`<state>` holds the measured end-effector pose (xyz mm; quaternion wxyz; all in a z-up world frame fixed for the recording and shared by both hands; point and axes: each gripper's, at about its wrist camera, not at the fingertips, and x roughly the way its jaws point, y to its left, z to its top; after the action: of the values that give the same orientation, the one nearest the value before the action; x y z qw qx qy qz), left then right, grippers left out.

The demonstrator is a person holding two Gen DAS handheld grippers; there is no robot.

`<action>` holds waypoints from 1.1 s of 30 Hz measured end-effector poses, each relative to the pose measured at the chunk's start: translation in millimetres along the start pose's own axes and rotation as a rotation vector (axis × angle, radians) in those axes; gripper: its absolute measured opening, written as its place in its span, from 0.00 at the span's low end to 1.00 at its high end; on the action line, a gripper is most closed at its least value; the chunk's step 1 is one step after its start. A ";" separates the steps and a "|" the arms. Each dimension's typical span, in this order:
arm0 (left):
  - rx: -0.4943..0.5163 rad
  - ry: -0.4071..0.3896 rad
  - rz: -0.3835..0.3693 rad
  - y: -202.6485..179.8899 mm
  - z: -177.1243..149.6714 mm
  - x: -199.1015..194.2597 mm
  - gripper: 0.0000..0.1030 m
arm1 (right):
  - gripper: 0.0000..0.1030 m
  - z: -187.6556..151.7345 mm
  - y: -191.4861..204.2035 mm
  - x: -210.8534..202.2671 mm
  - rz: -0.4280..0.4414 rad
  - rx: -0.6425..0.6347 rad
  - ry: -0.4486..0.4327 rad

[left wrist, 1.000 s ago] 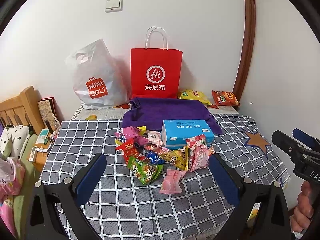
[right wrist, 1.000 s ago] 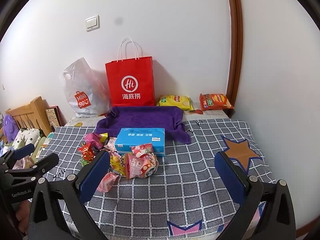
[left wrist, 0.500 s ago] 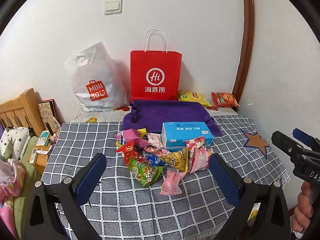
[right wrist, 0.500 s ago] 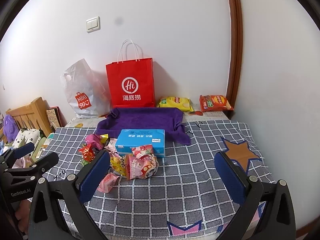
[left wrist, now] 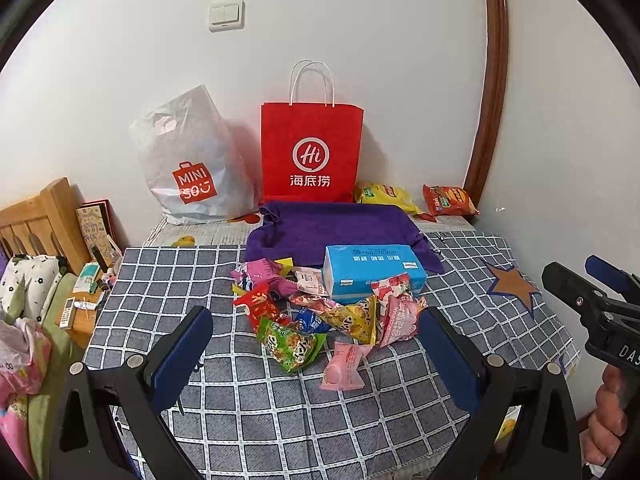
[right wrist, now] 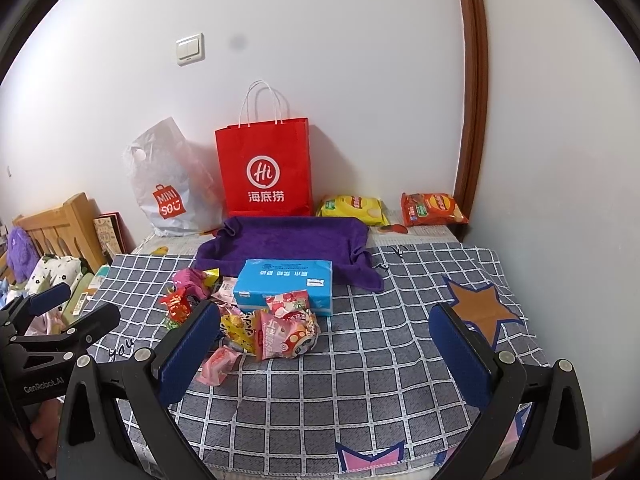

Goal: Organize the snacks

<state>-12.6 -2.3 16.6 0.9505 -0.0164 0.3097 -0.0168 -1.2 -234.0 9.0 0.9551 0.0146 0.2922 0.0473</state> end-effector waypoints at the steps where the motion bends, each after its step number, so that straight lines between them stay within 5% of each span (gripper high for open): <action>1: -0.001 0.001 0.000 0.0 0.2 0.2 0.99 | 1.00 0.1 0.4 -0.3 -0.002 -0.001 -0.001; 33: -0.009 0.021 -0.001 1.5 0.7 10.0 0.99 | 1.00 -0.7 4.3 5.9 0.012 -0.002 0.009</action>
<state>-4.1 -1.3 11.2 0.9472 -0.0205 0.3196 -0.0160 3.0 -229.2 5.4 0.9535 0.0153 0.2963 0.0532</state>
